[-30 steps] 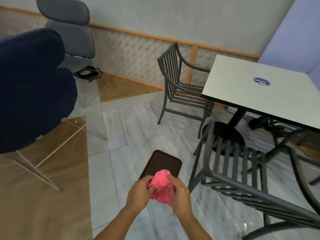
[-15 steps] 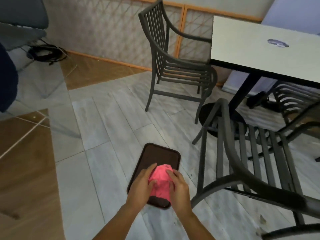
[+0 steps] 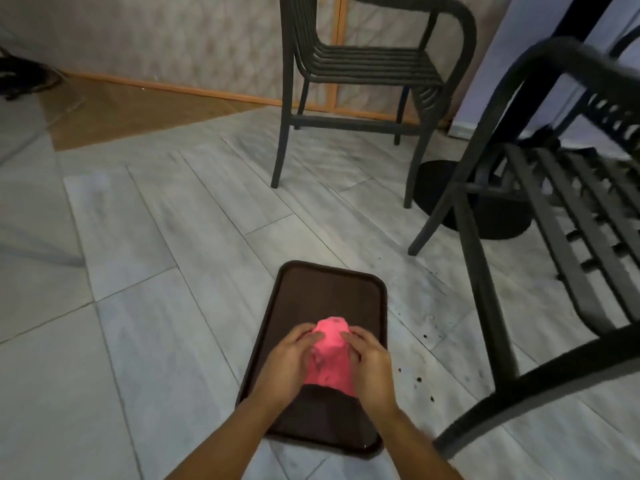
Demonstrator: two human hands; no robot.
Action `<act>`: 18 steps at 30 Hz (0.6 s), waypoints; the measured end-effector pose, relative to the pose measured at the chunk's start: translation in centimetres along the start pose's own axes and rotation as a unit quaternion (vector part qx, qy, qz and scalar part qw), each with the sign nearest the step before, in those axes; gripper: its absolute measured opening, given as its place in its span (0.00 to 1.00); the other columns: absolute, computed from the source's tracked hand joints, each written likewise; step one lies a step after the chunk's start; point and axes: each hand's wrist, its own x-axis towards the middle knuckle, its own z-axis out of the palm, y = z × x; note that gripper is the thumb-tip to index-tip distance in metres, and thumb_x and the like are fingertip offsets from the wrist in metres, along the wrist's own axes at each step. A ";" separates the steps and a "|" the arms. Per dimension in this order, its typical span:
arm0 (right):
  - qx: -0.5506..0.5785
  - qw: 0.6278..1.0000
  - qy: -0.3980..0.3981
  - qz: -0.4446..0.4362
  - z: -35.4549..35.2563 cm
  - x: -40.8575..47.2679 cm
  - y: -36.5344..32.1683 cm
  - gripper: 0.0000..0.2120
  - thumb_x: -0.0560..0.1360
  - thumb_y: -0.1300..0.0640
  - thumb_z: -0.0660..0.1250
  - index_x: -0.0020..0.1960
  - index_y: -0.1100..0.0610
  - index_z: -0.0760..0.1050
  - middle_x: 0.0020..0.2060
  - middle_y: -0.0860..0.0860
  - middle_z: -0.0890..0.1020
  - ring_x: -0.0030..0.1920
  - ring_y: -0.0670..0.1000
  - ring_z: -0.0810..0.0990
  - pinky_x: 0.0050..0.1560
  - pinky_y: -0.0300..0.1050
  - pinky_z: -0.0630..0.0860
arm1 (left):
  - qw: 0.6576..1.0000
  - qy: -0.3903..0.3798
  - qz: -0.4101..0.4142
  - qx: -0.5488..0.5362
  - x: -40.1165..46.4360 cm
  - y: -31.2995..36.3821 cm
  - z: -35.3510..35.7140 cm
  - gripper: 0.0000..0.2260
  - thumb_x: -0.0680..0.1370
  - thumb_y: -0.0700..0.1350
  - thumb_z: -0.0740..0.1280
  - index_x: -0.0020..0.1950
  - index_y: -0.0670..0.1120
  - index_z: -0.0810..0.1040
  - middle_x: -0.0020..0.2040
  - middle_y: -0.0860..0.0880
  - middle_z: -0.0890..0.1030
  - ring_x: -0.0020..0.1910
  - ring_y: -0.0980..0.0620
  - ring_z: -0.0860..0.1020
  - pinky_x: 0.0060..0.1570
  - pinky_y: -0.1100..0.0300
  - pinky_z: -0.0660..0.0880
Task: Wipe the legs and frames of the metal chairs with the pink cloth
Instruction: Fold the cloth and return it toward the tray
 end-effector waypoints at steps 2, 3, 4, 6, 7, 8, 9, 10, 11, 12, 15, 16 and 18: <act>0.029 0.999 -0.006 0.033 2.3 1.2 2.3 0.12 0.79 0.62 0.59 0.57 0.59 0.78 0.49 0.42 0.75 0.48 0.35 0.72 0.46 0.20 0.64 | 0.999 -0.021 -0.028 -0.014 1.6 -2.5 1.7 0.16 0.80 0.43 0.58 0.67 0.49 0.73 0.69 0.52 0.70 0.67 0.52 0.70 0.62 0.68 0.65; 0.025 0.999 -0.009 0.032 3.3 1.7 3.4 0.12 0.79 0.61 0.59 0.58 0.59 0.78 0.49 0.41 0.75 0.48 0.35 0.71 0.46 0.20 0.64 | 0.999 -0.030 -0.032 -0.012 2.3 -3.8 2.5 0.16 0.80 0.41 0.59 0.67 0.49 0.73 0.69 0.51 0.70 0.67 0.51 0.70 0.64 0.65 0.65; 0.028 0.999 -0.008 0.036 4.2 2.4 4.4 0.12 0.79 0.61 0.59 0.57 0.59 0.78 0.47 0.39 0.75 0.45 0.32 0.72 0.46 0.20 0.65 | 0.999 -0.036 -0.027 -0.006 3.1 -5.0 3.3 0.16 0.79 0.40 0.59 0.67 0.49 0.73 0.70 0.51 0.69 0.67 0.52 0.70 0.65 0.65 0.64; 0.035 0.999 -0.010 0.028 5.8 3.7 6.4 0.11 0.79 0.61 0.60 0.57 0.59 0.78 0.43 0.37 0.75 0.43 0.26 0.72 0.44 0.21 0.66 | 0.998 -0.051 -0.021 0.009 4.7 -7.0 4.6 0.16 0.79 0.40 0.60 0.67 0.49 0.73 0.70 0.51 0.68 0.67 0.53 0.69 0.67 0.66 0.61; 0.024 1.000 -0.010 0.016 6.3 4.3 7.1 0.11 0.79 0.61 0.60 0.57 0.60 0.78 0.42 0.37 0.74 0.42 0.25 0.72 0.43 0.20 0.66 | 0.998 -0.059 -0.018 0.024 5.6 -7.7 5.1 0.16 0.79 0.39 0.60 0.67 0.48 0.73 0.71 0.51 0.67 0.67 0.53 0.70 0.66 0.67 0.61; 0.013 1.000 -0.012 0.004 7.0 5.0 7.9 0.11 0.79 0.61 0.60 0.57 0.60 0.77 0.42 0.37 0.74 0.41 0.24 0.72 0.42 0.20 0.66 | 0.997 -0.066 -0.013 0.036 6.3 -8.5 5.7 0.17 0.79 0.39 0.60 0.67 0.47 0.73 0.71 0.50 0.67 0.66 0.53 0.70 0.66 0.67 0.62; 0.005 1.000 -0.015 0.003 7.6 5.7 8.8 0.10 0.79 0.61 0.60 0.57 0.60 0.77 0.41 0.38 0.75 0.41 0.24 0.72 0.42 0.20 0.66 | 0.997 -0.065 -0.010 0.042 6.9 -9.1 6.1 0.17 0.79 0.39 0.60 0.67 0.47 0.73 0.71 0.50 0.67 0.66 0.52 0.70 0.66 0.66 0.63; -0.028 0.999 -0.015 -0.007 8.1 6.3 9.5 0.10 0.79 0.62 0.60 0.57 0.59 0.76 0.42 0.40 0.75 0.43 0.26 0.74 0.42 0.21 0.67 | 0.997 -0.061 -0.011 0.044 7.5 -9.5 6.5 0.17 0.79 0.39 0.60 0.67 0.47 0.72 0.71 0.50 0.67 0.66 0.52 0.70 0.66 0.63 0.64; -0.049 0.999 -0.011 -0.005 8.6 6.8 10.1 0.09 0.78 0.61 0.61 0.56 0.57 0.77 0.45 0.42 0.77 0.48 0.30 0.76 0.46 0.22 0.68 | 0.997 -0.053 -0.012 0.049 8.0 -10.0 6.8 0.17 0.79 0.40 0.59 0.68 0.48 0.71 0.71 0.51 0.66 0.66 0.53 0.70 0.66 0.61 0.66; -0.060 0.998 -0.009 0.009 9.3 7.4 10.7 0.09 0.78 0.61 0.61 0.56 0.55 0.77 0.50 0.44 0.77 0.55 0.37 0.76 0.52 0.24 0.69 | 0.997 -0.046 -0.011 0.067 8.5 -10.4 7.2 0.18 0.79 0.41 0.59 0.69 0.50 0.70 0.72 0.53 0.65 0.67 0.53 0.68 0.65 0.58 0.67; -0.083 0.996 -0.013 0.011 11.2 8.4 12.4 0.13 0.78 0.57 0.59 0.59 0.54 0.78 0.60 0.51 0.77 0.65 0.52 0.72 0.64 0.37 0.68 | 0.989 -0.045 -0.007 0.140 9.2 -11.3 8.7 0.20 0.80 0.44 0.57 0.72 0.52 0.64 0.75 0.56 0.58 0.68 0.51 0.66 0.63 0.54 0.69; -0.120 0.993 -0.005 -0.012 11.8 8.4 12.8 0.16 0.77 0.55 0.57 0.58 0.54 0.79 0.60 0.52 0.78 0.64 0.55 0.74 0.64 0.43 0.71 | 0.985 -0.048 -0.004 0.164 9.1 -11.6 9.2 0.20 0.80 0.46 0.56 0.72 0.52 0.65 0.76 0.55 0.58 0.68 0.49 0.66 0.65 0.55 0.68; -0.198 0.978 -0.063 -0.013 12.2 7.8 12.4 0.20 0.75 0.50 0.53 0.58 0.53 0.79 0.61 0.51 0.79 0.63 0.56 0.75 0.62 0.51 0.72 | 0.975 -0.061 0.011 0.212 8.5 -11.9 10.2 0.20 0.77 0.50 0.54 0.68 0.51 0.72 0.73 0.51 0.66 0.68 0.47 0.70 0.64 0.52 0.69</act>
